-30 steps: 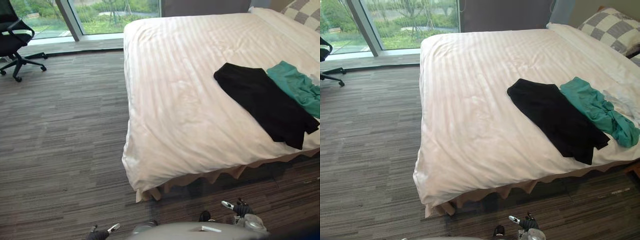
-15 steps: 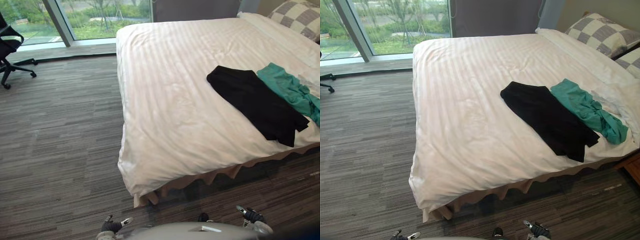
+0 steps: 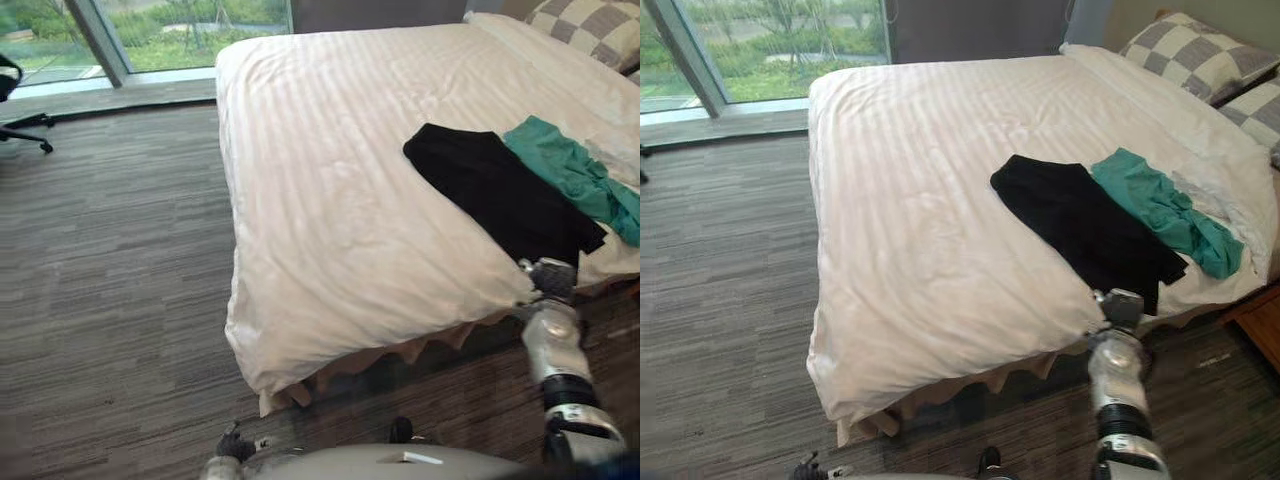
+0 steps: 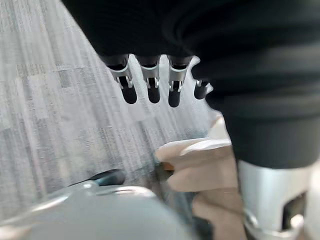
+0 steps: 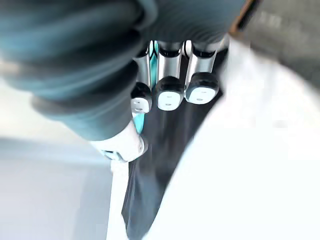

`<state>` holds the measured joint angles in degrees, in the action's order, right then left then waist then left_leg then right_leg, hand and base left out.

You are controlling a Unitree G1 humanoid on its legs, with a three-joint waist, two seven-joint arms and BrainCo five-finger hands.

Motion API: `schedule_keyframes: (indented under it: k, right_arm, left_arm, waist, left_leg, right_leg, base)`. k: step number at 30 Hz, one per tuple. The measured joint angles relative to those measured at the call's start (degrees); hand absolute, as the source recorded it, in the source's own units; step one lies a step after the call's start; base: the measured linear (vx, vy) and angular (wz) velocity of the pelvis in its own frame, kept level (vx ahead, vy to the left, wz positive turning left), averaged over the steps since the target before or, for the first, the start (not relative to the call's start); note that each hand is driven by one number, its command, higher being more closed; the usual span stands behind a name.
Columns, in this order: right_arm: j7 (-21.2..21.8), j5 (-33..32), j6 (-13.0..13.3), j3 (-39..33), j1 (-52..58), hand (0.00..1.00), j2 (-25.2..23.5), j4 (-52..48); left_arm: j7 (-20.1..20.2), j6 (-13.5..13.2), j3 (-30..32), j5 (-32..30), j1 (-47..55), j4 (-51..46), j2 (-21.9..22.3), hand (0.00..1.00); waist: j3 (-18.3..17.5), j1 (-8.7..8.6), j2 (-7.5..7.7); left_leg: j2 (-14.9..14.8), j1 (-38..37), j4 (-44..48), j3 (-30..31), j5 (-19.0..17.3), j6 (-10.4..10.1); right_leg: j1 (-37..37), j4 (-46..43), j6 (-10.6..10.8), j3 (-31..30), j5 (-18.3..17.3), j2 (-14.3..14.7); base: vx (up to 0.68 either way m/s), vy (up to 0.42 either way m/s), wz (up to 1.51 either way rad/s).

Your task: Tidy the bed and pick cloth on bed and put in laundry

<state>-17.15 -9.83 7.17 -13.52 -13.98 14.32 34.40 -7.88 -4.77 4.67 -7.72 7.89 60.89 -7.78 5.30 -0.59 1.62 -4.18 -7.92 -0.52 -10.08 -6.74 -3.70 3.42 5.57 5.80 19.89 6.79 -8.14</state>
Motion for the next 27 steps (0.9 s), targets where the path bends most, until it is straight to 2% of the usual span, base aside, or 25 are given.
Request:
schedule_keyframes:
  k: [5, 9, 12, 14, 15, 16, 19, 22, 25, 27]
  right_arm:
    - [-1.8, 0.0, 0.1, 3.8, -5.4, 1.00, 0.0, -3.8]
    - [-2.2, 3.7, 0.8, 10.0, -12.3, 1.00, -0.7, -7.3]
    - [-2.1, 4.8, 0.9, 13.4, -16.0, 1.00, -1.2, -8.1]
    - [-2.0, 5.7, 0.9, 15.6, -19.6, 1.00, -2.5, -8.0]
    - [-1.9, 6.0, 0.9, 17.5, -22.6, 1.00, -3.1, -7.1]
    - [-1.8, 6.1, 0.9, 18.0, -23.4, 1.00, -3.3, -6.7]
    - [-0.9, 5.9, 0.9, 21.9, -29.3, 1.00, -5.0, -3.9]
    - [-0.6, 5.0, 1.0, 23.5, -33.2, 1.00, -6.3, -3.2]
    - [-0.5, 3.6, 1.4, 24.8, -38.1, 1.00, -8.4, -1.3]
    - [-0.6, 2.2, 1.4, 25.7, -41.2, 1.00, -9.3, -1.1]
  left_arm:
    - [-0.1, -0.6, 0.0, 1.8, 0.0, -1.2, -0.1, 0.00]
    - [-0.1, -0.8, 0.2, 2.1, -0.1, -1.5, -0.8, 0.00]
    - [-0.2, -0.9, 0.4, 2.1, -0.2, -1.7, -0.8, 0.00]
    - [-0.8, -0.9, 0.6, 2.2, -0.2, -2.6, -0.8, 0.00]
    - [-1.2, -1.0, 0.7, 2.7, -0.4, -3.8, -0.9, 0.00]
    - [-1.2, -1.1, 0.8, 2.8, -0.5, -3.9, -0.9, 0.00]
    - [-1.3, -1.0, 0.9, 4.3, -1.4, -3.7, -1.9, 0.00]
    - [-1.3, -1.1, 0.9, 4.8, -3.0, -3.9, -2.2, 0.00]
    - [-1.3, -1.2, 0.9, 5.3, -4.7, -4.0, -2.4, 0.00]
    - [-1.3, -1.2, 0.9, 6.7, -6.0, -4.0, -2.6, 0.00]
  waist:
    - [0.9, -0.18, 1.12]
    - [2.1, 1.08, 2.47]
    - [2.3, 1.92, 2.70]
    - [3.3, 3.05, 3.21]
    - [4.4, 4.70, 3.77]
    - [4.6, 4.91, 3.96]
    - [6.2, 6.91, 6.09]
    - [8.1, 9.42, 6.92]
    - [10.4, 11.13, 7.39]
    - [11.8, 11.53, 7.58]
  left_leg:
    - [1.2, 0.8, 0.0, 1.5, 0.2, 0.3]
    - [1.6, 1.4, 0.0, 3.0, 0.6, 0.9]
    - [1.7, 2.8, 0.0, 4.7, 1.1, 1.2]
    - [1.9, 3.1, -0.1, 6.0, 1.6, 1.1]
    - [2.2, 3.7, -0.1, 6.9, 2.0, 1.1]
    - [2.3, 4.1, 0.0, 7.3, 2.1, 1.1]
    - [2.1, 6.8, 1.1, 9.7, 2.7, 1.0]
    - [2.2, 9.3, 2.6, 12.0, 2.9, 1.0]
    - [2.4, 12.0, 2.9, 14.7, 4.0, 0.7]
    - [2.5, 15.1, 2.9, 17.3, 5.2, 0.2]
  right_leg:
    - [0.0, 0.0, 0.4, 1.3, 0.3, -1.1]
    - [0.1, 0.0, 0.5, 2.6, 0.4, -1.4]
    - [0.1, 0.0, 0.5, 3.9, 0.4, -1.7]
    - [0.1, 0.0, 0.5, 5.1, 0.4, -1.8]
    - [0.1, 0.0, 0.5, 6.0, 0.4, -1.8]
    - [0.1, 0.0, 0.5, 6.3, 0.4, -1.9]
    - [-0.5, 0.0, 0.5, 8.5, 0.4, -2.0]
    - [-0.9, 0.0, 0.4, 10.4, 0.4, -2.1]
    - [-1.7, 0.0, 0.3, 13.1, 0.3, -2.2]
    - [-3.2, 0.0, 0.0, 15.7, 0.1, -2.0]
  base:
    - [-0.03, 0.018, 0.13]
    - [-0.04, -0.007, 0.14]
    - [-0.03, -0.018, 0.36]
    - [0.00, -0.010, 0.34]
    - [-0.03, -0.004, 0.28]
    - [-0.05, -0.009, 0.48]
    - [-0.03, -0.023, 0.44]
    - [-0.04, -0.016, 0.45]
    - [-0.06, -0.026, 0.50]
    - [-0.07, -0.033, 0.61]
